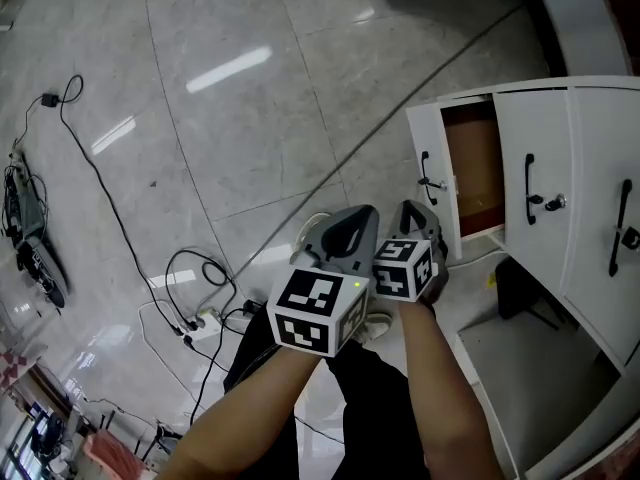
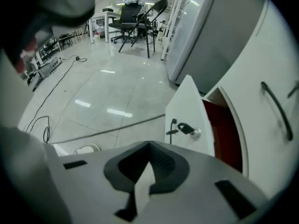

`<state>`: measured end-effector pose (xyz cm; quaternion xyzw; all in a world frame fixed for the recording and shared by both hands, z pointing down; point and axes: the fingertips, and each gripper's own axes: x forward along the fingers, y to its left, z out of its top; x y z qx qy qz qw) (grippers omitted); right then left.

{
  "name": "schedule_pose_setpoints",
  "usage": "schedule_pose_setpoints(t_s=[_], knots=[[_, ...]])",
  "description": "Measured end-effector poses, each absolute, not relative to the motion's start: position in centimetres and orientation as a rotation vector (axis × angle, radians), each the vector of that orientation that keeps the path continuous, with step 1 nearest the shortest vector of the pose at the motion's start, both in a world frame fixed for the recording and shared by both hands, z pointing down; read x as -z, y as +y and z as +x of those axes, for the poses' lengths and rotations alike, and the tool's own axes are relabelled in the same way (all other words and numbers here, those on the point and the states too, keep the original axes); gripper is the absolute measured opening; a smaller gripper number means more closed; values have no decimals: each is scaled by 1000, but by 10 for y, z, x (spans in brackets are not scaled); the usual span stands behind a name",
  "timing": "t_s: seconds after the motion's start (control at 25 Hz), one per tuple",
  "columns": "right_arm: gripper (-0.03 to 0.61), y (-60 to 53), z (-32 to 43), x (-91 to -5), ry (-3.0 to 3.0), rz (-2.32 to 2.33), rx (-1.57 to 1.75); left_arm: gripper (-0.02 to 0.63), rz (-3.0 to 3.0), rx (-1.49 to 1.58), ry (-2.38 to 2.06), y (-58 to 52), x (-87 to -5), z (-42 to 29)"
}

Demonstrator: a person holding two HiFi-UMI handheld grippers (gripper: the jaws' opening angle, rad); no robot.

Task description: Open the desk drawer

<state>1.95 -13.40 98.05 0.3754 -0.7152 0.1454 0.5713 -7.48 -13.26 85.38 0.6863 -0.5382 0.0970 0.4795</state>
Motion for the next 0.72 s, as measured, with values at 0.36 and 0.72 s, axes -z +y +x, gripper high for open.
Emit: schedule_pose_setpoints(t_s=[0.36,0.72], knots=[[15,-96,77,-865,-1714,935,-392,8,1713,-443,-1292,-70,-834,-51],[15,-66,93,-758,-1753,1043,-524,8,1803,-512,-1216,-77,-735,-9]])
